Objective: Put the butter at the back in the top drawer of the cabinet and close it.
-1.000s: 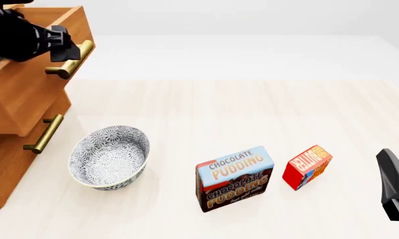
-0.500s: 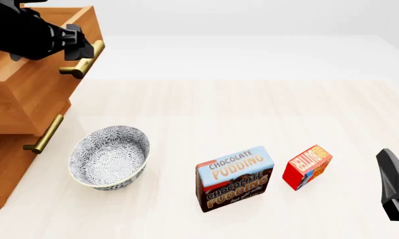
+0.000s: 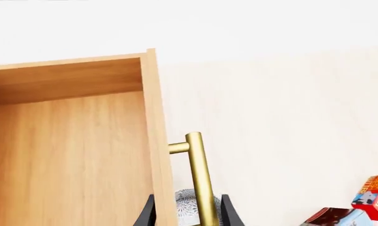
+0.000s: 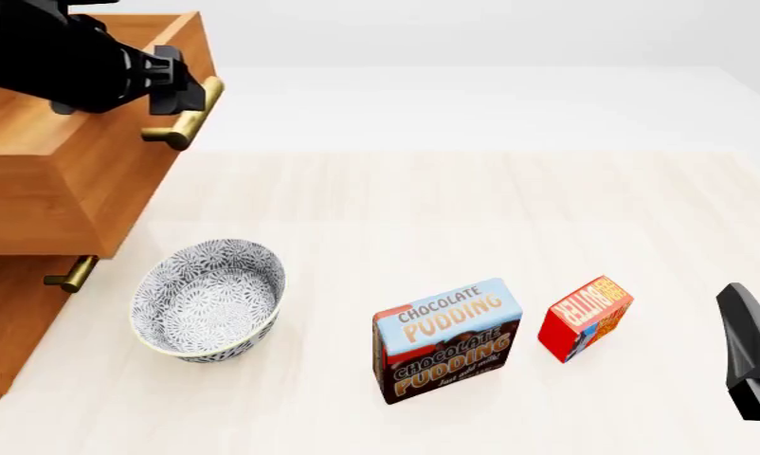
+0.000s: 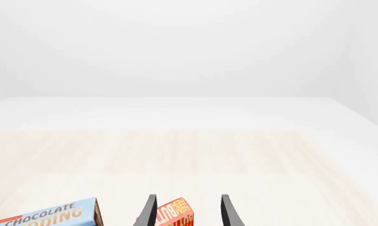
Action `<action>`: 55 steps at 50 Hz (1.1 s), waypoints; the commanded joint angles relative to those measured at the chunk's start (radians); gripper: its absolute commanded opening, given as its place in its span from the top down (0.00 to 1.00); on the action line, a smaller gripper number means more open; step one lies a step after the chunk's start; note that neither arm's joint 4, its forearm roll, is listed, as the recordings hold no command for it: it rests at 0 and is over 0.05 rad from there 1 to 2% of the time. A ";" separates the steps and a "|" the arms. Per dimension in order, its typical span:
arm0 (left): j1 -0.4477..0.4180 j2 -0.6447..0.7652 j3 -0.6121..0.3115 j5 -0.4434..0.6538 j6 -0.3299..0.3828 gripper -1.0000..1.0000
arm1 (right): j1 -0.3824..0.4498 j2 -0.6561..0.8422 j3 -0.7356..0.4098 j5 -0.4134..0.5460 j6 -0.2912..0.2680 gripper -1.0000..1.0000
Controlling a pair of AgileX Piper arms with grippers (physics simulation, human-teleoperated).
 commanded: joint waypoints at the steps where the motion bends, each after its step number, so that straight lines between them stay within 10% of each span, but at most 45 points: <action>1: -0.040 0.031 0.003 -0.009 0.009 0.00 | 0.000 0.000 0.000 0.000 0.000 0.00; 55: -0.163 0.030 -0.040 0.005 -0.017 0.00 | 0.000 0.000 0.000 0.000 0.000 0.00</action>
